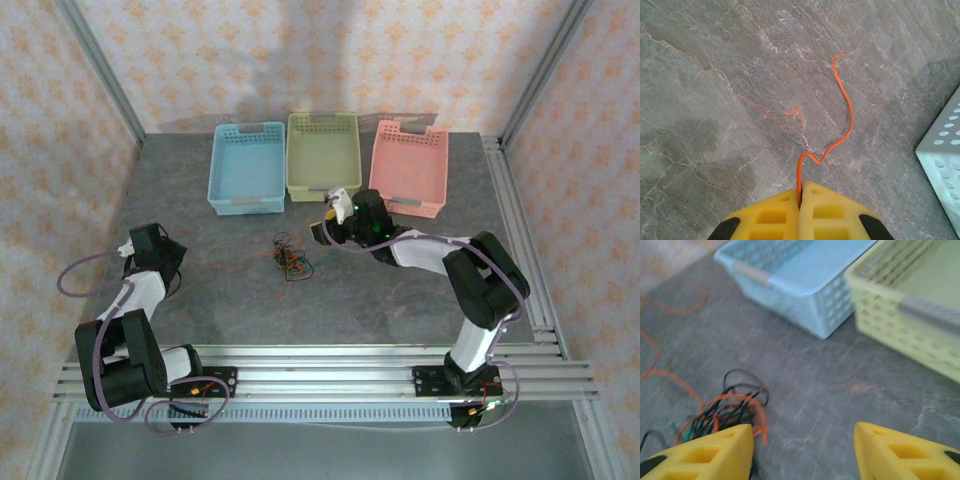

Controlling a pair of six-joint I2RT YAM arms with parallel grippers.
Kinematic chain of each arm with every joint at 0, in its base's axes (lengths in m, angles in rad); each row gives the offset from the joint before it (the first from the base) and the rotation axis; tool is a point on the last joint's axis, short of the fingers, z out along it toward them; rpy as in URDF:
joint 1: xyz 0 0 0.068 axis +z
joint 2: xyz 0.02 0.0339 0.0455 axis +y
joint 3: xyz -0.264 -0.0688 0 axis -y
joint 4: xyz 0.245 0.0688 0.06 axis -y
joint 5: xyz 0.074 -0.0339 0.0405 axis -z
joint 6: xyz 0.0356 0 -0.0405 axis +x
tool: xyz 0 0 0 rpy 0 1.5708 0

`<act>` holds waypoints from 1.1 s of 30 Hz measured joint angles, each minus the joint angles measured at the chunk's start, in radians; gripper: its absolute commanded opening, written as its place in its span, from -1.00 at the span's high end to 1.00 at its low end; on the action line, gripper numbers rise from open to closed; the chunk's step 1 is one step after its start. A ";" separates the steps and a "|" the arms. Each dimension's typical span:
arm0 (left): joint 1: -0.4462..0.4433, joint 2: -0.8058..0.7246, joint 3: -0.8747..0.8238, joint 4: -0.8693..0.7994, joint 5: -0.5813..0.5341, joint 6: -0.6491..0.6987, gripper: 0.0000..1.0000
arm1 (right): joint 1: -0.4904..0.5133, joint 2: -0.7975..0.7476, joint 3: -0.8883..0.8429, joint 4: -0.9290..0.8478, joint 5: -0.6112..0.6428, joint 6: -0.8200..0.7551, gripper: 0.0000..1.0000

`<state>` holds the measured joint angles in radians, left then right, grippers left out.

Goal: Untangle the cables

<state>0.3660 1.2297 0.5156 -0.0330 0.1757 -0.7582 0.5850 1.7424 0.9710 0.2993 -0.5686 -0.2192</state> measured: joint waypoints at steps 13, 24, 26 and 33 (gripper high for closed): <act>0.000 0.000 0.000 0.000 0.000 0.000 1.00 | 0.003 0.043 0.211 -0.700 0.076 -0.381 -0.29; 0.000 0.000 0.001 0.000 0.000 -0.001 0.58 | 0.034 0.201 0.318 -0.838 0.176 -0.414 0.47; -0.002 0.000 0.001 0.001 0.000 -0.001 0.24 | 0.039 0.201 0.317 -0.836 0.192 -0.412 0.73; -0.019 -0.017 0.010 -0.007 0.062 -0.003 -0.51 | 0.049 0.040 0.076 -0.574 0.206 -0.361 1.00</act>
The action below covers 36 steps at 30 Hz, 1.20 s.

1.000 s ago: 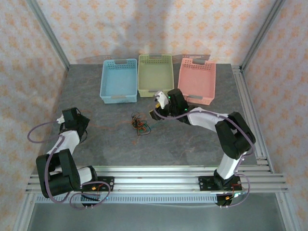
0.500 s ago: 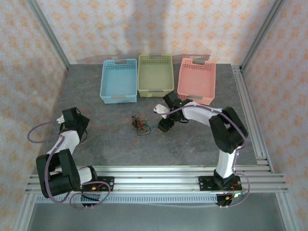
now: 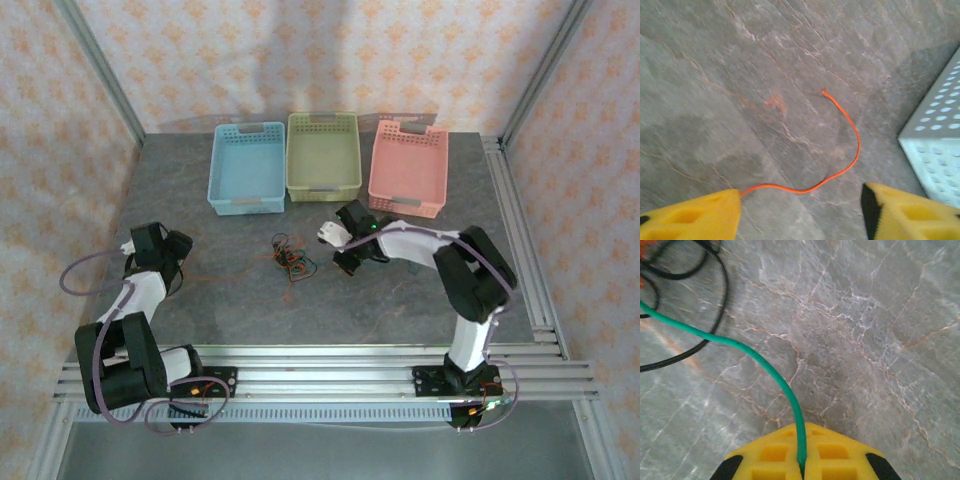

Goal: Untangle the cables

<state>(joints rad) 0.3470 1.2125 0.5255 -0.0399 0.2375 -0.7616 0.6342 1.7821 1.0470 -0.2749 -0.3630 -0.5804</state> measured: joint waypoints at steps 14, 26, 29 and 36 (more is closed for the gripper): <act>-0.363 -0.052 0.188 -0.229 0.106 0.062 -0.61 | 0.000 -0.081 -0.334 0.730 0.155 0.187 1.00; -0.719 0.234 0.468 -0.489 0.003 0.266 -0.56 | 0.000 -0.077 -0.341 0.834 0.314 0.217 1.00; -0.766 0.253 0.468 -0.533 -0.013 0.273 -0.56 | 0.000 -0.076 -0.341 0.840 0.327 0.222 1.00; -0.837 0.328 0.475 -0.562 -0.017 0.269 -0.32 | 0.000 -0.059 -0.340 0.844 0.337 0.227 1.00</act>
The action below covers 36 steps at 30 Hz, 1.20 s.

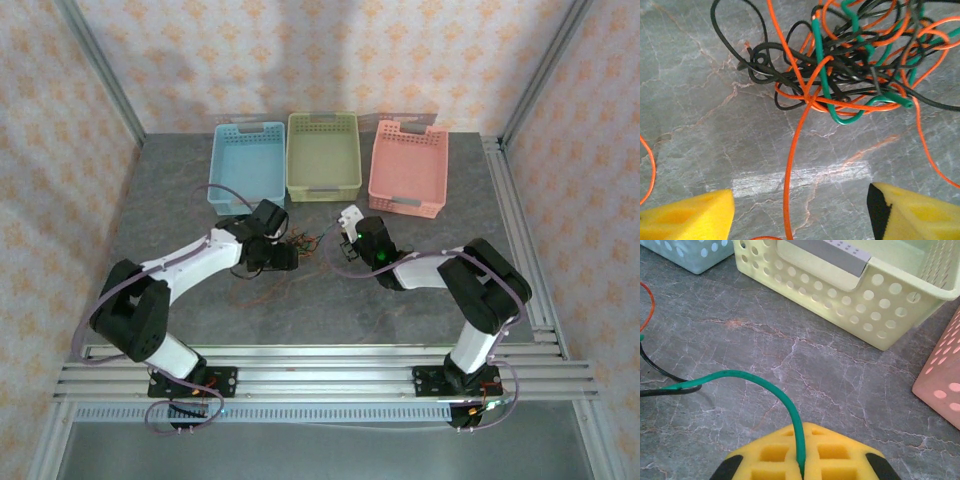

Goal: Untangle the cables

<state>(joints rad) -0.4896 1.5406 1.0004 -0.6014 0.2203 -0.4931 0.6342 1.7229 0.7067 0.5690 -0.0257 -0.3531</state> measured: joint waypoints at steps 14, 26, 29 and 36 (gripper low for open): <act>0.000 0.031 0.057 -0.006 -0.102 -0.015 0.16 | 0.000 0.003 0.000 0.000 0.000 0.006 1.00; -0.002 0.016 0.057 0.005 -0.164 -0.022 1.00 | 0.003 0.003 -0.001 0.011 0.051 0.013 1.00; 0.006 -0.060 0.057 -0.015 -0.229 -0.023 1.00 | 0.006 0.003 -0.020 0.077 0.138 0.024 1.00; 0.201 -0.359 0.022 -0.065 -0.296 -0.050 1.00 | 0.000 0.003 -0.101 0.253 0.447 0.074 1.00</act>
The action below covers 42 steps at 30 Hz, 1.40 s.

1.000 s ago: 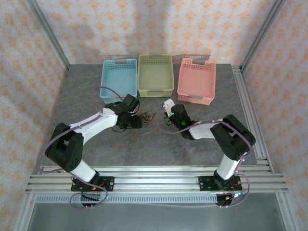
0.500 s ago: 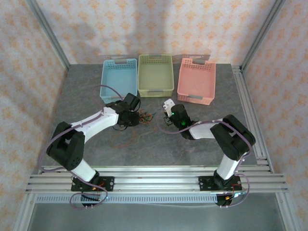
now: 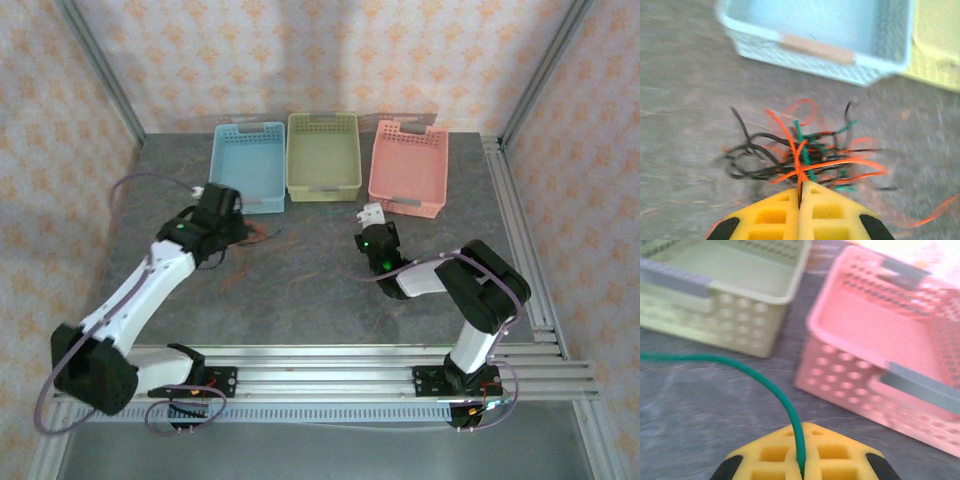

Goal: Untangle the cables

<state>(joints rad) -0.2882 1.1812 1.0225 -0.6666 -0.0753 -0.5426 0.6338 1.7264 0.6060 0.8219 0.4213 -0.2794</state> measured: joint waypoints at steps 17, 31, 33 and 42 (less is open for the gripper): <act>0.125 -0.238 -0.169 -0.014 0.142 -0.020 1.00 | -0.100 -0.047 -0.112 0.204 0.078 0.209 1.00; 0.001 -0.018 -0.274 0.312 0.167 -0.032 1.00 | -0.023 -0.182 -0.084 0.151 -0.224 0.136 1.00; 0.000 0.008 -0.278 0.344 0.153 -0.032 1.00 | -0.021 -0.248 -0.014 0.045 -0.258 0.132 1.00; 0.001 0.007 -0.323 0.409 0.145 -0.032 1.00 | -0.114 -0.262 0.497 -0.372 -0.346 0.117 1.00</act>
<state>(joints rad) -0.2871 1.1885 0.6994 -0.2573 0.0696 -0.5751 0.5198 1.4639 1.1034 0.4500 0.0753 -0.1623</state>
